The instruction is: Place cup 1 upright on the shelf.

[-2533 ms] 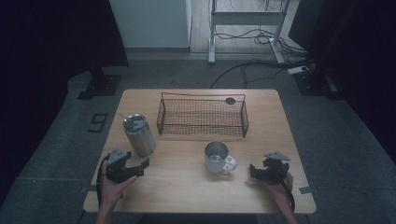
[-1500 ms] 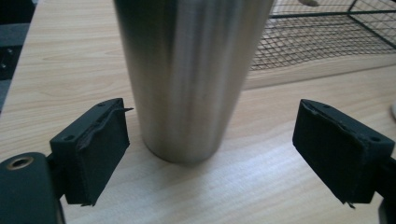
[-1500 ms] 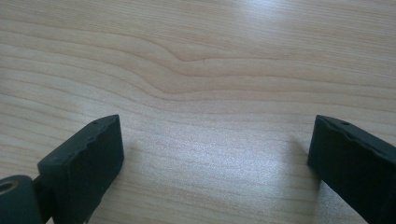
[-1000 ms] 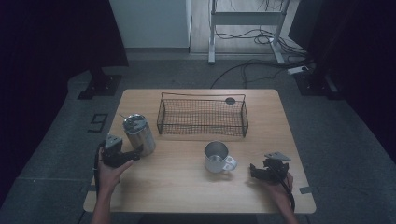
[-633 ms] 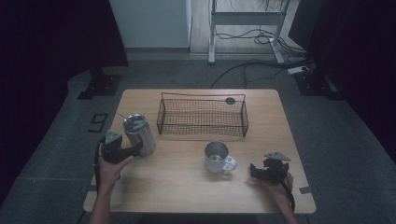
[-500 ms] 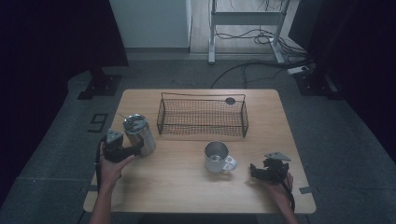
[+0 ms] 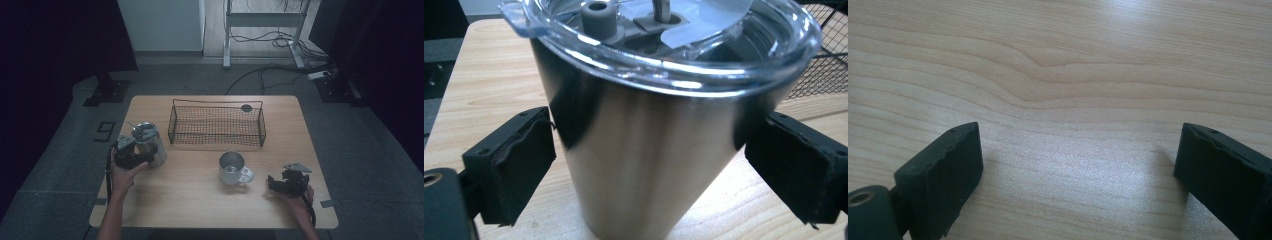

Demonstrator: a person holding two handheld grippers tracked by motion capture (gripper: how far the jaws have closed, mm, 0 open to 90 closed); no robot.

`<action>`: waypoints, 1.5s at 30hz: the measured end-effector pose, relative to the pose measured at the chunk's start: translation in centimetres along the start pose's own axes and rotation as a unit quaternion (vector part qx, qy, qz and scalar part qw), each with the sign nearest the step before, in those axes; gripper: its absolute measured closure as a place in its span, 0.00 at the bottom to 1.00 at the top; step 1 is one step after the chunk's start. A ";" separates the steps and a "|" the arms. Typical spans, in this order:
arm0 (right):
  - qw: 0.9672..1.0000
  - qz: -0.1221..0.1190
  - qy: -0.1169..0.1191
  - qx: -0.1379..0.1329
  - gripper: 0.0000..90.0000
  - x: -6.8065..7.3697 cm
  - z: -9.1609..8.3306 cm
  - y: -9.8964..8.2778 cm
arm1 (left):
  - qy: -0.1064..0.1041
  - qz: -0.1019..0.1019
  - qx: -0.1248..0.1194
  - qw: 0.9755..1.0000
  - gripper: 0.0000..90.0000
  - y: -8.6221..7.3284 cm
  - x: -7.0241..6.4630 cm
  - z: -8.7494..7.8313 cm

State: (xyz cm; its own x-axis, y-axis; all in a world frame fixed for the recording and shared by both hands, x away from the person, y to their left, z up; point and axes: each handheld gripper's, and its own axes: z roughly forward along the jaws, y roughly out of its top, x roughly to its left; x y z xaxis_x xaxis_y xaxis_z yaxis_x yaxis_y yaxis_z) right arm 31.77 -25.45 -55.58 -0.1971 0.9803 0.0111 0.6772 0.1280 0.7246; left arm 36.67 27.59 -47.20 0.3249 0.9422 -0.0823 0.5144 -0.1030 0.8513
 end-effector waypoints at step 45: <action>1.000 0.000 -0.001 0.000 0.05 0.0 0.0 0.0 | 0.022 0.009 -0.003 1.000 0.05 1.1 -0.7 2.1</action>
State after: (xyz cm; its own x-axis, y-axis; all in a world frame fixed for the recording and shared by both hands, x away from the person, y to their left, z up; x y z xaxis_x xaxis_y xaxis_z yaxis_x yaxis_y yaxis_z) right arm 31.77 -25.44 -55.58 -0.1960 0.9805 0.0099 0.6770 0.1280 0.7248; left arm 38.70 26.17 -47.25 0.2992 0.9532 -0.0436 0.5039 -0.1191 0.8555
